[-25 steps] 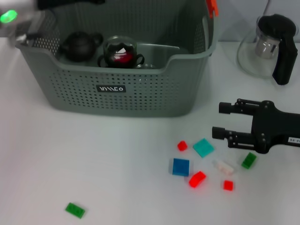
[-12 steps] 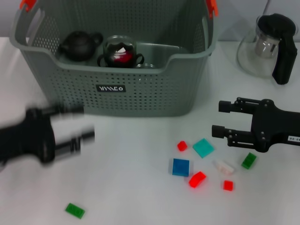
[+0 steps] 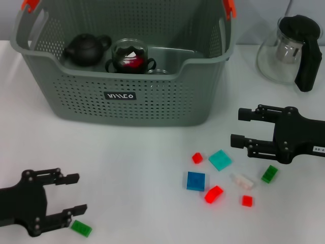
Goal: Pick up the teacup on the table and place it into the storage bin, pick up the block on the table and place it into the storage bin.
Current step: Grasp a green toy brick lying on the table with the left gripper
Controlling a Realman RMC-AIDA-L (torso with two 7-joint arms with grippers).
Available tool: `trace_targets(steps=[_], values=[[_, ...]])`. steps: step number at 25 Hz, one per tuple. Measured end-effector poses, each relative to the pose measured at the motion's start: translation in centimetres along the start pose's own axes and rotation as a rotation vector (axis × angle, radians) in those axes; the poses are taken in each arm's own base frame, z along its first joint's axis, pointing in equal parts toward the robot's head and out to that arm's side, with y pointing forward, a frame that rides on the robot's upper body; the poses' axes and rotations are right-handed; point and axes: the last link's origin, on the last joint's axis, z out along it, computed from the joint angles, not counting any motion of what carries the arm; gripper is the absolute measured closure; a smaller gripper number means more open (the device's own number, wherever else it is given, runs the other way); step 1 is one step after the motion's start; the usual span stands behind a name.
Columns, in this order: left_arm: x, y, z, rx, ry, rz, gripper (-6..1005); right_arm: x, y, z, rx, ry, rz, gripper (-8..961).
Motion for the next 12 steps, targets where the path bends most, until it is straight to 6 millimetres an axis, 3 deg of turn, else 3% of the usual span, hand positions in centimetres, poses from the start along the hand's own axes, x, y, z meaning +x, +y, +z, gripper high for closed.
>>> trace_targets(steps=[12], values=[[-1.6, 0.9, -1.1, -0.018, -0.106, 0.042, 392, 0.0, 0.1, 0.0, -0.003, 0.000, 0.001, 213]])
